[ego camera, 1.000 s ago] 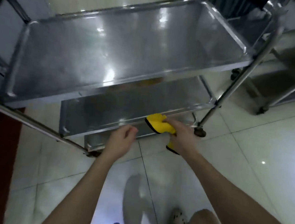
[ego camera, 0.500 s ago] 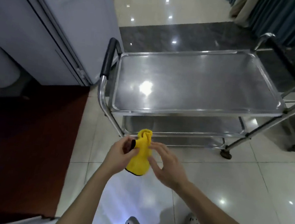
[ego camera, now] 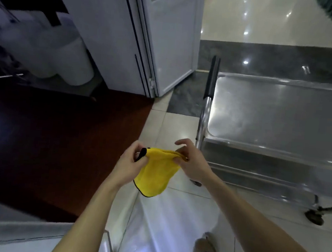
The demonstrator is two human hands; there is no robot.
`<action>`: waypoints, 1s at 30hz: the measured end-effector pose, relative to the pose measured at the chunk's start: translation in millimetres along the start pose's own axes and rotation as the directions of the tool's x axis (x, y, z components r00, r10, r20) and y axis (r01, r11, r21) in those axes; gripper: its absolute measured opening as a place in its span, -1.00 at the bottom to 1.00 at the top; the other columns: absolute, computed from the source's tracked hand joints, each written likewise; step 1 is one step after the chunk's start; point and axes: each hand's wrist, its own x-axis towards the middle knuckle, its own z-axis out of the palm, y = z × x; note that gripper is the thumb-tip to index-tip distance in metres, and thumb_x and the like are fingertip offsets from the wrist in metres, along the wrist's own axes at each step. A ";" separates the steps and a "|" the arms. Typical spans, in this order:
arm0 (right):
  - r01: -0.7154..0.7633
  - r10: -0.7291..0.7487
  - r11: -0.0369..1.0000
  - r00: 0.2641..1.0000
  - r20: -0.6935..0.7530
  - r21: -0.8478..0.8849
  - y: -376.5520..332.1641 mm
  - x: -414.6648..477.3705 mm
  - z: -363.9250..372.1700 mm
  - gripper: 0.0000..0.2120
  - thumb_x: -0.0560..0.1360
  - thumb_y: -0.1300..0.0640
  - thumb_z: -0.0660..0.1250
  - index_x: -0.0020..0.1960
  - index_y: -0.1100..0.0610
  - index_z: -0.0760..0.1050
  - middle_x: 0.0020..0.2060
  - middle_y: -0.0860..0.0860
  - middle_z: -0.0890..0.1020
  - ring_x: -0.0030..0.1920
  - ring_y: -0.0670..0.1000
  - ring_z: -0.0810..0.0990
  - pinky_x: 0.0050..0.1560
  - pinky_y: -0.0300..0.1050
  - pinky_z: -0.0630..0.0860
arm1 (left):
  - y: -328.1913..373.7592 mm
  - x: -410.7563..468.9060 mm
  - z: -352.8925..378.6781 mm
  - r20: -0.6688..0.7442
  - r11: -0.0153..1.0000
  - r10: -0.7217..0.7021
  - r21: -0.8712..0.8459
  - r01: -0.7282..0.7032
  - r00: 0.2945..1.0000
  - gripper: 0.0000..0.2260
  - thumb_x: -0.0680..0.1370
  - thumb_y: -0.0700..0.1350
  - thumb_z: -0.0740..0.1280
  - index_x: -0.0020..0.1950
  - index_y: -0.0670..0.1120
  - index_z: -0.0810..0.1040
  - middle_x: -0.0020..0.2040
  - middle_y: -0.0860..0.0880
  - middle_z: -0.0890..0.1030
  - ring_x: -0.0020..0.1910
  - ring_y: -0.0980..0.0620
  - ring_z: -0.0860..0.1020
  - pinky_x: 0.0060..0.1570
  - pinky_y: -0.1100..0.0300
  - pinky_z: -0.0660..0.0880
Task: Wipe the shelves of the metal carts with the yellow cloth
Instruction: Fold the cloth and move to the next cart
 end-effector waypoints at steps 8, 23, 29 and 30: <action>0.270 -0.256 0.938 0.962 0.091 -0.217 -36.2 143.9 21.8 -0.82 0.65 0.10 0.42 0.13 -0.09 0.43 -0.01 -0.09 0.59 -0.10 -0.07 0.55 -0.14 -0.14 0.48 | -37.0 112.0 -75.2 -0.109 0.998 -0.057 -0.032 0.054 0.992 -0.84 0.67 -0.29 0.39 0.05 -0.05 0.50 -0.24 0.01 0.45 -0.23 0.12 0.42 -0.21 0.18 0.34; 0.186 -0.177 0.938 0.983 0.056 -0.291 -100.4 443.0 -12.4 -0.85 0.58 0.00 0.46 0.11 -0.01 0.59 -0.04 -0.07 0.64 -0.07 -0.02 0.59 -0.10 -0.09 0.52 | -28.2 420.4 -190.8 -0.016 1.000 0.021 0.008 -0.021 1.000 -0.76 0.66 -0.24 0.44 0.18 0.09 0.71 0.08 0.24 0.70 0.11 0.24 0.64 0.08 0.14 0.59; 0.014 -0.051 0.966 0.990 -0.135 -0.259 -98.8 549.4 -84.7 -0.82 0.49 0.10 0.49 -0.05 -0.11 0.51 -0.13 -0.12 0.64 -0.12 -0.13 0.60 -0.19 -0.20 0.51 | -14.2 603.2 -187.2 0.113 0.993 0.082 0.074 -0.090 0.990 -0.76 0.48 -0.28 0.61 0.03 0.01 0.75 -0.03 0.02 0.76 0.01 0.04 0.72 0.01 0.05 0.69; -0.027 -0.017 0.972 0.983 -0.185 -0.233 -97.1 564.6 -98.2 -0.82 0.47 0.13 0.49 -0.06 -0.09 0.53 -0.14 -0.11 0.64 -0.12 -0.10 0.60 -0.15 -0.12 0.55 | -7.7 635.1 -181.0 0.151 0.995 0.089 0.033 -0.095 0.985 -0.76 0.46 -0.33 0.60 0.01 -0.03 0.75 -0.06 -0.02 0.77 -0.04 0.01 0.73 -0.03 0.07 0.69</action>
